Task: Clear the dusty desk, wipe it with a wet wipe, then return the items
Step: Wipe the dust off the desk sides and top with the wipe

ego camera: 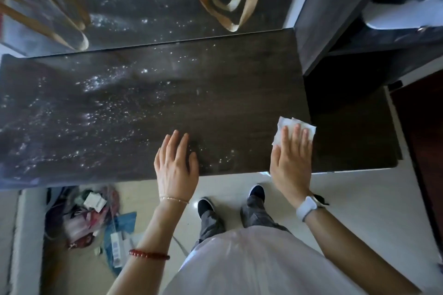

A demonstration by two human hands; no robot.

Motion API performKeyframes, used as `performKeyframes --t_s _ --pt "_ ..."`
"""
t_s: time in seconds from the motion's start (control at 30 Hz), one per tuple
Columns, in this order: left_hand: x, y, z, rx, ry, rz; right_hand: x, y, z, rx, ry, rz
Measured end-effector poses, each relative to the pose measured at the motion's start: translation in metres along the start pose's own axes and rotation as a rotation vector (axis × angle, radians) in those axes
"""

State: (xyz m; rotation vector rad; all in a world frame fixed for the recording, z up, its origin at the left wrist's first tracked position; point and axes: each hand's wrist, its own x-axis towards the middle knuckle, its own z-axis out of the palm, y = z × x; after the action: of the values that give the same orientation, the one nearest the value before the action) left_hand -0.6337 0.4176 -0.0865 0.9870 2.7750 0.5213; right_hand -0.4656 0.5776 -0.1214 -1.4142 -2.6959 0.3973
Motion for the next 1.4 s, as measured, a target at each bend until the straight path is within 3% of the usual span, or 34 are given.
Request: performKeyframes --t_s 0.13,0.3,0.4,0.47,0.57,0.63,0.67,0.77,0.87,0.97,1.03,1.13,1.23,1.3,1.4 --pt "-0.03 -0.06 -0.015 0.071 0.013 -0.201 -0.024 -0.052 0.022 0.019 0.032 -0.049" --pt "-0.033 -0.116 -0.016 0.137 -0.085 -0.323 -0.058 -0.168 0.052 0.149 -0.102 -0.452" --pt "-0.036 -0.132 -0.01 0.156 -0.105 -0.285 -0.062 -0.181 0.055 0.125 -0.168 -0.592" --pt "-0.036 -0.133 -0.007 0.156 -0.081 -0.271 -0.054 -0.152 0.05 0.062 -0.116 -0.501" --pt "-0.036 -0.135 -0.004 0.153 -0.067 -0.257 -0.041 -0.105 0.037 -0.001 0.043 -0.117" --pt "-0.036 -0.138 -0.005 0.147 -0.066 -0.232 -0.036 -0.111 0.038 0.045 0.089 0.125" --pt "-0.036 -0.14 -0.006 0.135 -0.068 -0.22 -0.035 -0.127 0.042 0.059 0.102 0.144" --pt "-0.038 -0.15 -0.012 0.095 -0.045 -0.191 -0.047 -0.192 0.066 0.09 0.059 -0.205" --pt "-0.035 -0.167 -0.021 0.085 0.016 -0.204 -0.067 -0.245 0.075 0.101 -0.115 -0.569" --pt "-0.026 -0.18 -0.028 0.097 0.029 -0.207 -0.066 -0.226 0.07 0.058 -0.192 -0.704" --pt "-0.017 -0.18 -0.028 0.109 0.014 -0.188 -0.056 -0.185 0.059 0.019 -0.137 -0.568" --pt "-0.007 -0.174 -0.027 0.132 -0.008 -0.15 -0.028 -0.131 0.038 -0.036 0.004 -0.177" --pt "0.0 -0.173 -0.027 0.134 -0.009 -0.138 0.003 -0.147 0.034 0.023 0.088 0.151" --pt "0.005 -0.173 -0.029 0.137 -0.005 -0.127 0.005 -0.182 0.044 -0.006 0.038 0.003" --pt "0.015 -0.172 -0.03 0.148 -0.016 -0.115 -0.021 -0.22 0.06 0.017 -0.128 -0.454"
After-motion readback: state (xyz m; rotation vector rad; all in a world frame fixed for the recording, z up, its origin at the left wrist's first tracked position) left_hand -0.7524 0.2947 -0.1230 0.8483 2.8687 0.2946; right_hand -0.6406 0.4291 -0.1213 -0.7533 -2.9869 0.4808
